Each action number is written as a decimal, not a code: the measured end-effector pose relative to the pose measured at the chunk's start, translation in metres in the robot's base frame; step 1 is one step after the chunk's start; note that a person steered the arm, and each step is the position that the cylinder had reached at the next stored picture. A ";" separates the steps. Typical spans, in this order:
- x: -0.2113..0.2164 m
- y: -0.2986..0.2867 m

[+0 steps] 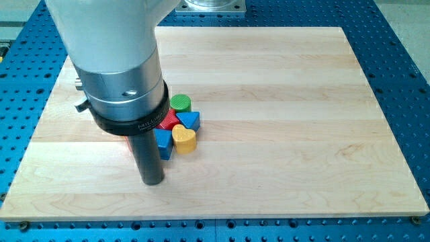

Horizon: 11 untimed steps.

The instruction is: Push the red circle into the red star

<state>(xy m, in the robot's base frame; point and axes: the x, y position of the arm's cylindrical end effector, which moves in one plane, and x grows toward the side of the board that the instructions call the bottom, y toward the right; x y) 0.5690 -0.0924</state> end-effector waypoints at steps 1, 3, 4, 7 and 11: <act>0.000 -0.001; 0.005 -0.003; 0.005 -0.020; -0.037 -0.060; -0.086 -0.024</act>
